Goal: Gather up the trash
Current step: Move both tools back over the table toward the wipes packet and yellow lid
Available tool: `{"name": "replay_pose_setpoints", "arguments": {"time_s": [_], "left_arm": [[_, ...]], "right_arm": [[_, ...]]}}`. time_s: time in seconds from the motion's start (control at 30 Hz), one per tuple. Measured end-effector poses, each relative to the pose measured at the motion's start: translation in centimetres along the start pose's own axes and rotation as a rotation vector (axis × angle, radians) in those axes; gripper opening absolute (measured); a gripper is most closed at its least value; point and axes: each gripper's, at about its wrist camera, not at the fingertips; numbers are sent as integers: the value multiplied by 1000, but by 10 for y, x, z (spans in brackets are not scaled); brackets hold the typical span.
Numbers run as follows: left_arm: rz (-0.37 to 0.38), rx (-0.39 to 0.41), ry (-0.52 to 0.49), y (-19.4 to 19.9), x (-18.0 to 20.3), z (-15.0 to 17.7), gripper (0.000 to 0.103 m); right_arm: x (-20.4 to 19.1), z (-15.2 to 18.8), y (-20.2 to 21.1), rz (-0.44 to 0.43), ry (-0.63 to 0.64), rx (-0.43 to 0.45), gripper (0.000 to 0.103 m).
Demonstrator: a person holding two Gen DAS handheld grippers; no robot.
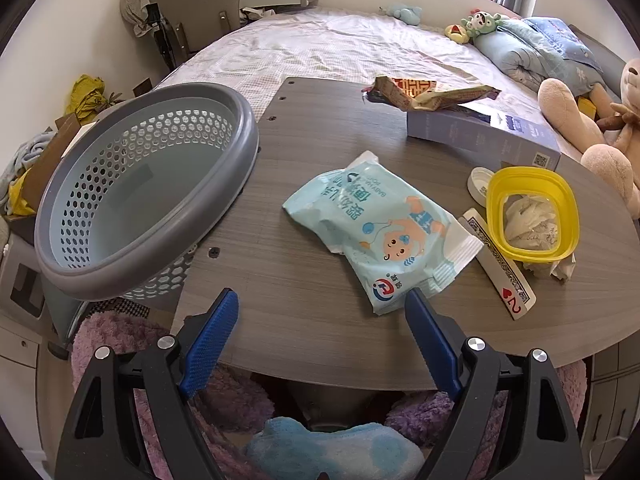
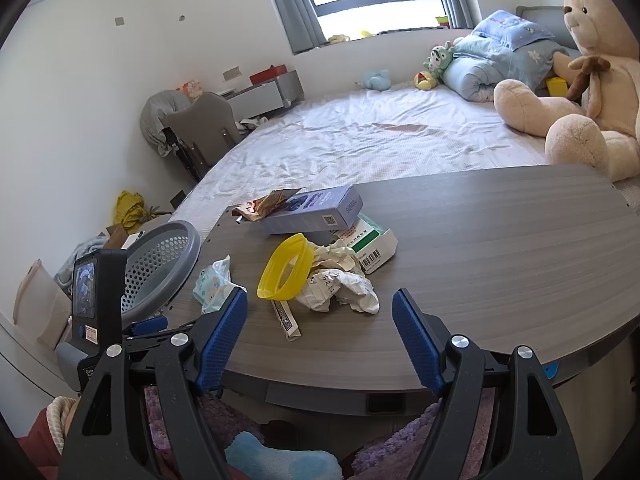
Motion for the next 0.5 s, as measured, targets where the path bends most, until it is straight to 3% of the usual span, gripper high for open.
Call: {"name": "replay_pose_setpoints", "arguments": {"time_s": [0.27,0.5], "left_arm": [[-14,22,40,12,-13,-6,82],[16,68,38,32,-7,-20,82]], "right_arm": [[1,-1,2,-1,-1,7,73],[2,0,1,-6,-5,3,73]]}}
Point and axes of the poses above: each gripper's, at about its wrist camera, not at the fingertips, and y roughly against the way its jaws point, x to its right, z to its underside, and after that the axes turned 12 degrees about z, right-handed
